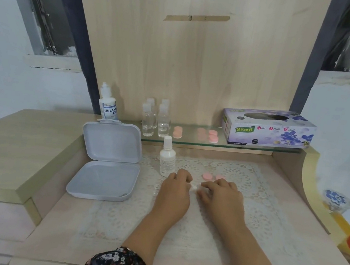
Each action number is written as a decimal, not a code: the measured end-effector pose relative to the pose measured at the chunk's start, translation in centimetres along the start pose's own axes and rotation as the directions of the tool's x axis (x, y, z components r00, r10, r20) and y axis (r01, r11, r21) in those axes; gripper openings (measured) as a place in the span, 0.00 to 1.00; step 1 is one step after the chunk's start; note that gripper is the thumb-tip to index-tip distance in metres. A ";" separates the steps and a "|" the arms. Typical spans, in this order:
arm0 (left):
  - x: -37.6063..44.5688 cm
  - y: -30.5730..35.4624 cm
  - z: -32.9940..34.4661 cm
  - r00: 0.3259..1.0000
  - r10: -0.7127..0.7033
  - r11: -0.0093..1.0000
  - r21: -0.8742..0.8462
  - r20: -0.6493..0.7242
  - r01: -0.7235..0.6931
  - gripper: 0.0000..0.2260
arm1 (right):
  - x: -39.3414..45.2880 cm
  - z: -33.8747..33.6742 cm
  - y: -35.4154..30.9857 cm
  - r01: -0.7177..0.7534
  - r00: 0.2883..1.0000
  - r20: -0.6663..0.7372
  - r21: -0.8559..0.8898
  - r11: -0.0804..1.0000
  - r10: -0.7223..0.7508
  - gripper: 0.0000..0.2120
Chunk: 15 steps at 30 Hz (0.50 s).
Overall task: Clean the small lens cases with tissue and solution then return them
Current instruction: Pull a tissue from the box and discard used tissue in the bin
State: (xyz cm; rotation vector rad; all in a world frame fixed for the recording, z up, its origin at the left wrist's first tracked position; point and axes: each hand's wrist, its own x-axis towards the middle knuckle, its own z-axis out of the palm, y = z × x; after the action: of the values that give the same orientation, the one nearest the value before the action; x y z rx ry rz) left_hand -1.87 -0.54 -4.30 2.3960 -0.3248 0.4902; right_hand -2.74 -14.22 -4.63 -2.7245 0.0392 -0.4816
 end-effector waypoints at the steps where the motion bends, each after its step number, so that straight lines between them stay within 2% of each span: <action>1: 0.0 0.0 -0.2 0.999 -0.047 0.994 -0.096 -0.013 0.046 0.06 | 0.0 0.0 0.0 0.001 1.000 0.003 -0.001 1.000 -0.001 0.15; 3: 0.0 0.0 -0.6 0.979 -0.137 0.962 -0.255 -0.152 0.095 0.06 | 0.1 0.0 0.0 0.000 1.000 0.002 0.008 1.000 0.000 0.15; 5: -0.2 -0.3 -0.9 0.926 -0.121 0.976 -0.211 -0.358 0.046 0.06 | 0.1 -0.1 0.1 -0.004 1.000 0.003 0.025 1.000 0.004 0.15; 7: -0.4 -0.4 -0.9 0.904 -0.038 0.992 -0.125 -0.425 -0.017 0.09 | 0.1 0.0 0.1 -0.006 1.000 0.000 0.032 0.999 0.006 0.15; 10: -0.8 -0.3 -0.3 0.934 0.136 0.990 0.016 -0.332 -0.139 0.11 | 0.1 0.0 0.1 0.000 1.000 -0.011 0.053 0.999 0.001 0.15; 13: -1.1 -0.3 0.6 0.970 0.185 0.971 0.180 -0.156 -0.156 0.13 | 0.0 0.0 0.2 -0.008 1.000 -0.010 0.062 0.998 0.009 0.16; 15: -1.2 -0.1 0.9 0.973 0.213 0.936 0.304 -0.092 -0.176 0.15 | 0.0 0.0 0.2 -0.015 1.000 -0.019 0.064 0.998 0.016 0.15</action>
State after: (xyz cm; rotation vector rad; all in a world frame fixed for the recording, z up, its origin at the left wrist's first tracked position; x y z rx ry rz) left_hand -2.71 -0.93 -5.50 2.6169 -0.4649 0.8264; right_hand -2.71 -14.36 -4.73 -2.6555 0.0489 -0.4970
